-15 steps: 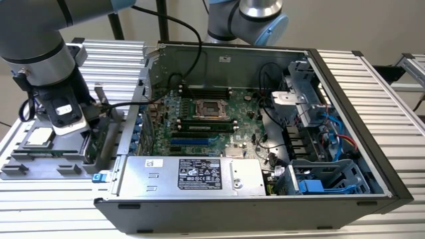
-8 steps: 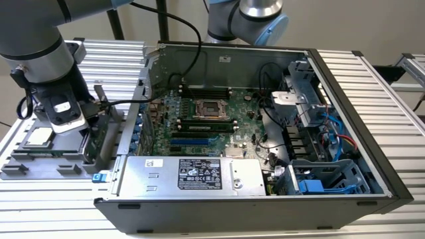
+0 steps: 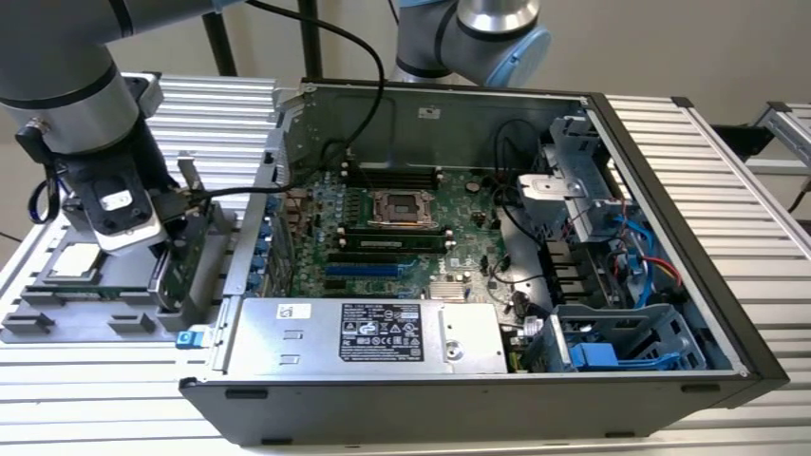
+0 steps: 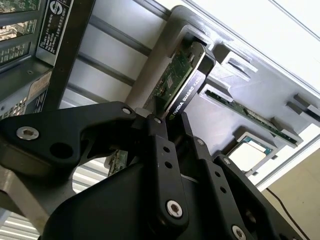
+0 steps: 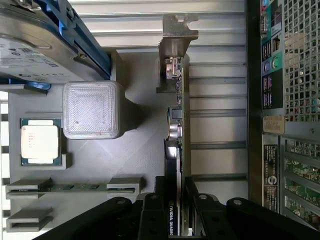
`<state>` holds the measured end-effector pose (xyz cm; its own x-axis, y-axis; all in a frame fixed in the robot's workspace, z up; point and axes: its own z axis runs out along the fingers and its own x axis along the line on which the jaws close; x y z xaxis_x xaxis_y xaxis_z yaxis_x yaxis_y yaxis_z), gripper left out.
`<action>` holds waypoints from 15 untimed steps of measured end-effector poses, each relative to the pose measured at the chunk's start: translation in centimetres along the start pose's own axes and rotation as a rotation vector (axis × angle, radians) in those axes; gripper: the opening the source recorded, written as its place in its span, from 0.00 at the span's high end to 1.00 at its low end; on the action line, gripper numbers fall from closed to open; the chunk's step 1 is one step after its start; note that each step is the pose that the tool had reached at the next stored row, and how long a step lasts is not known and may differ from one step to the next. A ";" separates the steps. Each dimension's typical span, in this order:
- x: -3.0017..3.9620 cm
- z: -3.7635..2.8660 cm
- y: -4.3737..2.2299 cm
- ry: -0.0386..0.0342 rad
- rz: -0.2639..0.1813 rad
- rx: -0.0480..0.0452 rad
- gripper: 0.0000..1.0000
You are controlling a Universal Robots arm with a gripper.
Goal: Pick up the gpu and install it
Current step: 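Pick up the gpu and move the gpu toward the slot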
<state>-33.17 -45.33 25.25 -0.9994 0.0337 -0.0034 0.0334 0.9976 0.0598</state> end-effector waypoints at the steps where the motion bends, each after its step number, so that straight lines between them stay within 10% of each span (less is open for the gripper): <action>1: 0.00 0.00 0.00 0.0000 0.000 0.0000 1.00; 15: 0.00 -0.76 0.05 0.0001 0.000 -0.0001 1.00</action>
<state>-33.17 -45.32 26.01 -0.9994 0.0338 -0.0033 0.0335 0.9976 0.0599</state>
